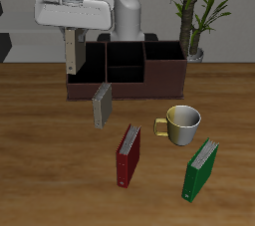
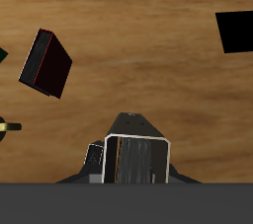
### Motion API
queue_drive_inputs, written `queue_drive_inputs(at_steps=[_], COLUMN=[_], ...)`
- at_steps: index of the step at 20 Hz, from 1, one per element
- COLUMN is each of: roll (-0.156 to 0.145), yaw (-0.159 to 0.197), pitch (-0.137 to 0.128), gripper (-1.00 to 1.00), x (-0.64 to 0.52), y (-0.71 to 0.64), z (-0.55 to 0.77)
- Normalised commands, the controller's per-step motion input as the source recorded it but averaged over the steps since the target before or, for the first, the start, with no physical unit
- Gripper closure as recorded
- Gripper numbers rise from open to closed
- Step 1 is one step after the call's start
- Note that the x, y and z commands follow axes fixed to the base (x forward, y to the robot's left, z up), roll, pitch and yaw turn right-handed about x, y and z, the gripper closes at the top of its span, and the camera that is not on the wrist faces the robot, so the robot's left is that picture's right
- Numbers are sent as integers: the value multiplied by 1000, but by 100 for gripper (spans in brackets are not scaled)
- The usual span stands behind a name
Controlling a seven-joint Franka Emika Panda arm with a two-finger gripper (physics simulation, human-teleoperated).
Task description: Place the right yellow book into the back desk caddy's back compartment
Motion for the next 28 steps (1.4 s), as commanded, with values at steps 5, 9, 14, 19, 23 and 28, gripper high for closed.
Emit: queue_drive_inputs(at_steps=[5,9,14,19,23,28], roll=[5,-24,-14,-4,31,17], yaw=[30,15,27,19,29,29], pitch=[-7,19,7,-2,-12,-25], gripper=[100,100,100,100,100,100], x=[-572,-592,-530,-444,-449,-356], y=[72,111,146,116,164,84], z=[188,46,11,-29,16,40])
